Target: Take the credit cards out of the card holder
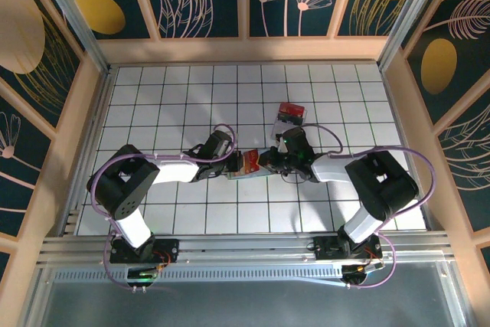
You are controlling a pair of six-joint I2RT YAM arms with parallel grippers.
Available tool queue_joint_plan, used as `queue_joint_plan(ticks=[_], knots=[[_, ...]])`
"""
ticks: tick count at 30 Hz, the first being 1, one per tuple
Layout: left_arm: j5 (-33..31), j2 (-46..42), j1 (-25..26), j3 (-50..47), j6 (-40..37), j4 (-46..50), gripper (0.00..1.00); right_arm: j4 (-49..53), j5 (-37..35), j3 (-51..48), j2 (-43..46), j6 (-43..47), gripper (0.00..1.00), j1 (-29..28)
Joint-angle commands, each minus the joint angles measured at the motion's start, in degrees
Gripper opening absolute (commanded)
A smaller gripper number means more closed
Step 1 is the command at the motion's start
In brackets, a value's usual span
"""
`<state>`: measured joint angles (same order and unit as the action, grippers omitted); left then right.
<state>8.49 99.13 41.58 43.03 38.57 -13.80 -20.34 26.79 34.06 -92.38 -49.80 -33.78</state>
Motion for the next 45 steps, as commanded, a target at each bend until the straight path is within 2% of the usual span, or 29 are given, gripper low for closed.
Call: queue_joint_plan(ticks=[1,10,13,15,18,24,32,36,42,45], knots=[[0.16,2.54,0.25,-0.27,-1.11,6.77,0.04,1.14,-2.18,2.25,-0.02,1.29,0.09,-1.10],[0.56,2.73,0.25,-0.40,-1.21,6.64,0.02,1.28,-3.15,5.08,-1.90,1.95,0.13,-2.55],[0.47,2.64,0.25,-0.47,-1.03,6.51,0.02,3.11,-4.17,5.87,-2.13,2.84,0.09,-2.52],[-0.04,2.45,0.25,-0.40,-1.08,6.76,0.02,4.71,-5.07,6.45,-2.10,3.51,0.01,-2.57],[-2.69,1.43,0.20,-0.32,-1.70,8.12,0.02,8.77,-7.88,7.56,-0.81,5.29,0.00,-2.59],[-11.65,-0.24,0.22,2.50,-7.88,13.39,0.04,17.61,-13.42,10.24,2.37,9.68,0.00,-2.37],[-15.12,-0.56,0.17,6.09,-17.21,12.84,0.06,22.13,-16.60,13.35,6.43,13.92,0.00,-1.64],[-15.68,-0.61,0.10,7.66,-20.08,12.90,0.11,24.84,-18.44,15.77,8.71,18.06,0.00,-0.19],[-13.50,-5.18,0.14,9.12,-18.65,13.30,0.28,29.15,-22.29,20.32,11.46,27.35,0.00,2.10],[-13.26,-7.50,0.13,8.74,-16.23,12.58,0.40,29.51,-24.65,21.77,12.39,31.69,0.00,3.73]])
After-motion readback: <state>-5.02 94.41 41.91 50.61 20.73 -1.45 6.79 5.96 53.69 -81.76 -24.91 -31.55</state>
